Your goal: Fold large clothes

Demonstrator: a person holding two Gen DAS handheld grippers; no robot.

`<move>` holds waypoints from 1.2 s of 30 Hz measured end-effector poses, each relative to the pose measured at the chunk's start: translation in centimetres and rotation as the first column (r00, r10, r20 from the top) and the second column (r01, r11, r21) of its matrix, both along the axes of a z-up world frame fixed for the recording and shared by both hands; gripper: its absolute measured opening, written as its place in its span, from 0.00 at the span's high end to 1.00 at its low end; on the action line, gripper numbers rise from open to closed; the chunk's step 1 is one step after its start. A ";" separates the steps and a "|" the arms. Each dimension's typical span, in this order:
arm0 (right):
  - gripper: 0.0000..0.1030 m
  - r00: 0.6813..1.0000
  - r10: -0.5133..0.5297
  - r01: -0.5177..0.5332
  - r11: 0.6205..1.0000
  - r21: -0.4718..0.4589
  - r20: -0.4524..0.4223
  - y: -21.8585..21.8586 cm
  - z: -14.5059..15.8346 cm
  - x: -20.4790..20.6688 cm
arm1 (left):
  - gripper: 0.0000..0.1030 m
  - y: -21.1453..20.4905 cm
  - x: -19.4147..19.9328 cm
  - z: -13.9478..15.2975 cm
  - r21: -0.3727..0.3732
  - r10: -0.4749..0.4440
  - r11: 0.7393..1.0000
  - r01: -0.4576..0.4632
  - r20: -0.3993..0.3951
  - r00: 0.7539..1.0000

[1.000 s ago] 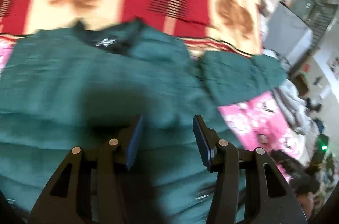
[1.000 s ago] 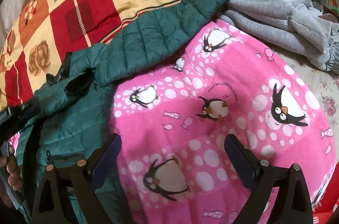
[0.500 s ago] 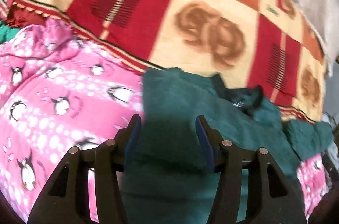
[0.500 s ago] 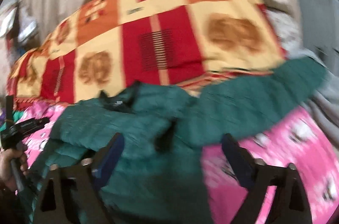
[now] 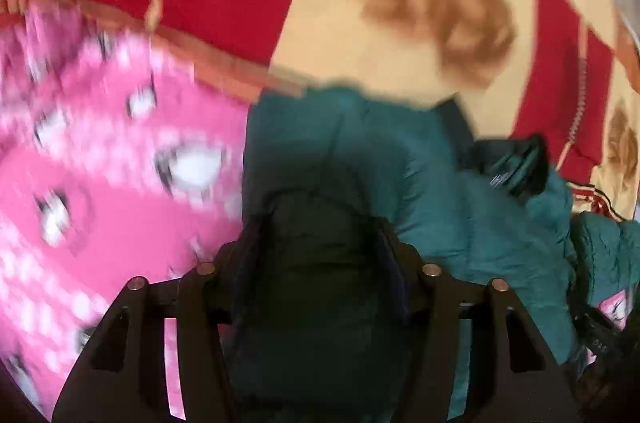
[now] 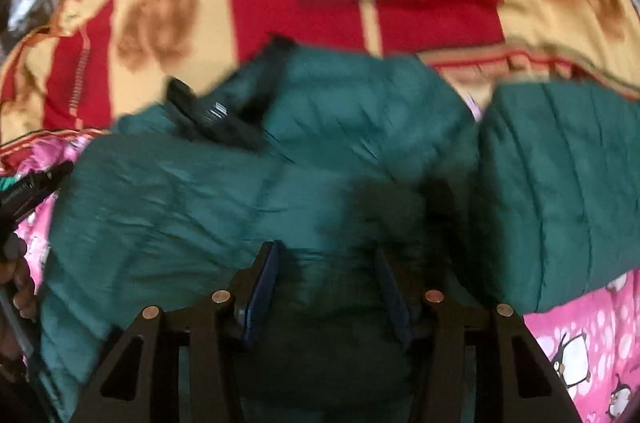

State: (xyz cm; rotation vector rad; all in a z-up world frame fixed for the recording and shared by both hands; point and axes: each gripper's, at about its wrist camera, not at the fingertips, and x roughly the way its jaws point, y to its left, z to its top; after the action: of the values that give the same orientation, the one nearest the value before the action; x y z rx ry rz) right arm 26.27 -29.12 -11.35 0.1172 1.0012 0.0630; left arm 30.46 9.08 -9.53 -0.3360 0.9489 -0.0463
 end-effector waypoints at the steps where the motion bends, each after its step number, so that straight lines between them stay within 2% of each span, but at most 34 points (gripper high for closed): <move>1: 0.54 1.000 -0.002 0.002 1.000 0.014 -0.003 -0.3 -0.2 0.0 | 0.29 0.4 0.0 -0.3 -0.016 0.013 1.000 -0.013 -0.013 1.000; 4: 0.54 1.000 0.014 -0.014 1.000 0.008 -0.007 -0.4 -0.7 0.2 | 0.28 1.6 -0.3 -1.1 -0.098 0.033 0.995 -0.036 -0.036 0.999; 5: 0.54 1.000 0.015 -0.015 1.000 0.005 -0.008 -0.4 -0.8 0.2 | 0.28 1.6 -0.4 -1.2 -0.101 0.033 0.994 -0.036 -0.034 0.999; 9: 0.53 0.999 0.031 -0.031 1.000 0.008 -0.010 0.0 -1.0 0.4 | 0.28 0.9 -0.9 -0.8 -0.034 0.031 0.999 -0.032 -0.018 0.999; 14: 0.52 0.999 0.029 -0.030 0.998 0.056 0.014 -0.8 -0.4 -0.1 | 0.28 -0.3 -2.4 2.1 0.063 0.036 0.997 -0.041 0.077 0.996; 17: 0.52 0.997 0.002 -0.008 0.998 0.066 0.083 -1.5 1.1 -1.4 | 0.28 -0.6 -4.5 3.9 0.094 0.016 0.995 -0.029 0.139 0.990; 20: 0.52 0.981 -0.053 0.046 0.998 0.045 0.184 -2.6 3.7 -3.9 | 0.28 -0.9 -7.3 4.1 0.131 -0.025 0.991 0.009 0.123 0.992; 22: 0.52 0.973 -0.073 0.069 0.997 0.025 0.220 -3.8 5.1 -5.8 | 0.28 -0.8 -10.0 4.1 0.165 -0.061 0.985 0.043 0.107 0.992; 25: 0.52 0.966 -0.091 0.106 0.993 -0.049 0.242 -7.0 7.0 -8.4 | 0.28 -0.3 -14.0 4.1 0.195 -0.081 0.979 0.064 0.082 0.993; 28: 0.52 0.949 -0.182 0.193 0.981 -0.019 0.256 -12.8 9.1 -11.1 | 0.28 0.1 -17.1 3.9 0.176 -0.095 0.981 0.079 0.085 0.992; 29: 0.52 0.937 -0.227 0.236 0.972 -0.002 0.265 -15.7 10.4 -12.0 | 0.28 0.0 -17.8 3.9 0.190 -0.091 0.979 0.072 0.092 0.992; 31: 0.52 0.915 -0.286 0.299 0.954 -0.005 0.286 -19.7 12.5 -13.0 | 0.28 -0.2 -18.0 3.8 0.230 -0.093 0.971 0.068 0.103 0.990; 32: 0.52 0.893 -0.325 0.343 0.939 -0.002 0.310 -22.8 14.1 -13.6 | 0.28 -0.3 -17.7 3.5 0.251 -0.095 0.966 0.067 0.101 0.990; 34: 0.47 0.870 -0.376 0.385 0.922 0.037 0.318 -26.8 15.8 -13.9 | 0.28 -0.2 -16.9 2.6 0.291 -0.089 0.954 0.067 0.064 0.994; 36: 0.47 0.841 -0.436 0.427 0.899 0.102 0.320 -31.1 16.9 -14.2 | 0.28 -0.2 -16.1 1.9 0.318 -0.080 0.946 0.065 0.036 0.996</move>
State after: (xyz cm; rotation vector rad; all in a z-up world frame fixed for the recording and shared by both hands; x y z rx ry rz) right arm 12.09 -60.23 5.54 0.3452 0.6121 -0.3113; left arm 14.34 8.92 -7.66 -0.0021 0.9039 0.0312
